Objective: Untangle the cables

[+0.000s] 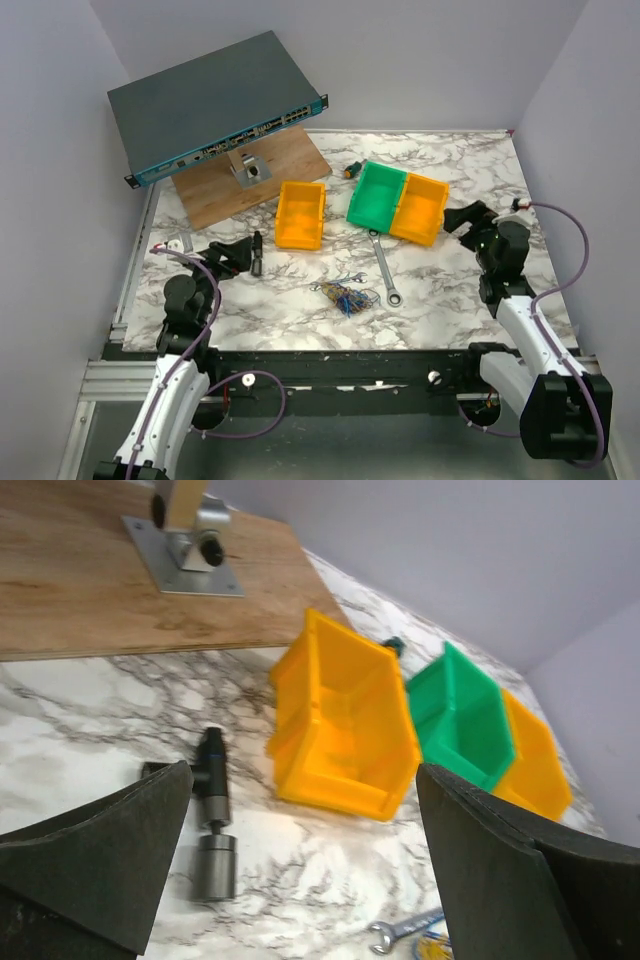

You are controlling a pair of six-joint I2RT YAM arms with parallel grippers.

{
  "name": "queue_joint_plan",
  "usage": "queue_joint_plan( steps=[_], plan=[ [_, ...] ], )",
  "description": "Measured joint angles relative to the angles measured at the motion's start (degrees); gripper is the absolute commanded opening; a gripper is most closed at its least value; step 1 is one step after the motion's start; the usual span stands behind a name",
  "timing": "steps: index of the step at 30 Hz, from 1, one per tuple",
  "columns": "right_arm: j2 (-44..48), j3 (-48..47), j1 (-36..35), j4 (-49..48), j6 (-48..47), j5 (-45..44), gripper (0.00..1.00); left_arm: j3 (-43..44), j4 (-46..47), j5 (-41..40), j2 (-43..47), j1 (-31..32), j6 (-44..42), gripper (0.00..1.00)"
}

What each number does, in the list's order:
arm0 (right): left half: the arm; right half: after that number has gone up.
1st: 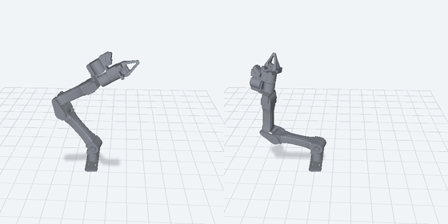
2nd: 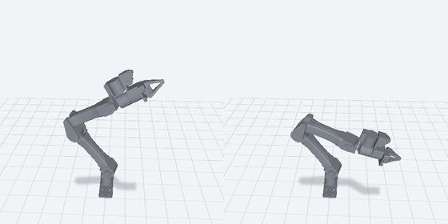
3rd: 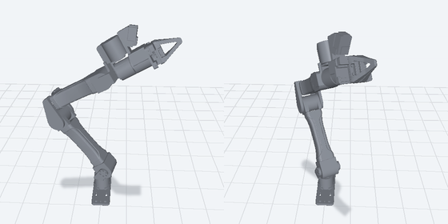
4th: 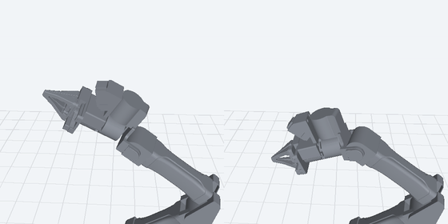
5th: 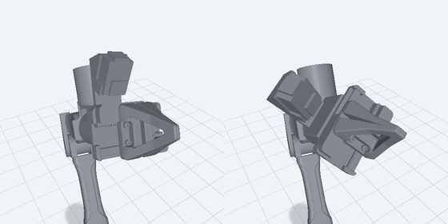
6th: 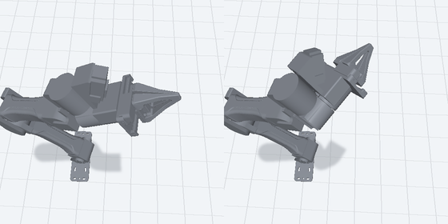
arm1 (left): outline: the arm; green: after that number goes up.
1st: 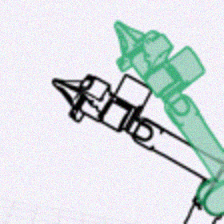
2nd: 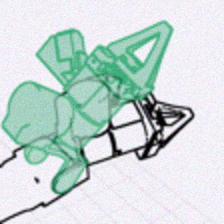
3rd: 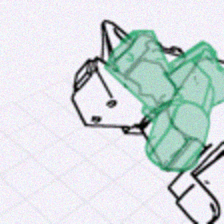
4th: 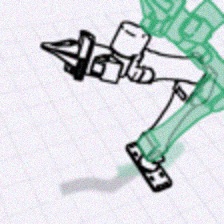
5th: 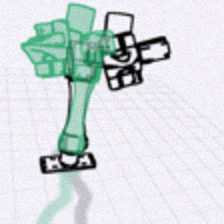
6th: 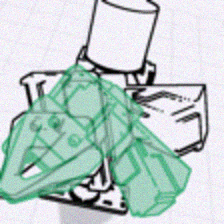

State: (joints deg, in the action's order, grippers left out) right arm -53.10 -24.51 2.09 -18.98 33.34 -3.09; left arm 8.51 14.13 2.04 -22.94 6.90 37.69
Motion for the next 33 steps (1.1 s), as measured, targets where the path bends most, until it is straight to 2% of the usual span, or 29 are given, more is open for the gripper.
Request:
queue_joint_plan(
  steps=[2,5,9,11,16,19,24,25,26,29,30,31,33],
  plan=[
    [0.15,0.81,0.00,4.15,0.04,6.25,0.96,-0.70,1.01,2.32,0.68,0.00,1.66,0.99],
    [-0.94,0.02,-0.94,9.27,-1.60,14.16,0.95,-3.72,5.18,7.56,1.95,0.00,4.70,0.99],
    [-2.23,-1.53,-8.33,14.14,-4.98,19.71,0.94,-5.92,9.18,16.24,-2.56,1.64,6.56,0.99],
    [-2.95,-1.90,-14.49,15.45,-5.97,21.59,0.91,-4.72,8.85,18.23,-5.75,5.99,5.95,0.98],
    [-9.18,-4.31,-27.52,18.99,-8.24,23.98,0.83,-2.21,5.29,17.88,-9.25,22.29,2.36,0.98],
    [-10.97,-4.24,-31.23,19.54,-8.83,24.35,0.78,-1.46,4.72,17.64,-13.57,25.70,1.46,0.97],
    [-15.28,-4.26,-34.58,18.51,-9.44,24.44,0.66,-1.01,3.72,17.68,-23.50,27.76,0.39,0.97],
    [-16.81,-4.28,-35.17,18.18,-9.46,24.44,0.62,-0.74,3.58,17.73,-24.81,27.91,0.20,0.97],
    [-18.34,-4.37,-35.76,18.12,-9.49,24.39,0.52,-0.20,3.63,17.90,-26.58,28.13,-0.11,0.97],
    [-23.02,-5.49,-37.90,18.62,-10.25,24.39,0.13,1.75,3.93,18.34,-29.94,28.46,-0.74,0.96],
    [-24.28,-6.03,-38.36,18.71,-10.38,24.44,0.05,2.45,4.20,18.53,-30.95,28.50,-1.03,0.96],
    [-25.20,-6.51,-38.77,18.75,-10.69,24.59,0.01,3.15,4.52,18.71,-32.00,28.52,-1.27,0.95],
    [-25.83,-7.30,-39.26,18.82,-10.47,25.18,0.01,4.44,5.18,19.45,-34.03,28.57,-1.77,0.95]
  ],
)
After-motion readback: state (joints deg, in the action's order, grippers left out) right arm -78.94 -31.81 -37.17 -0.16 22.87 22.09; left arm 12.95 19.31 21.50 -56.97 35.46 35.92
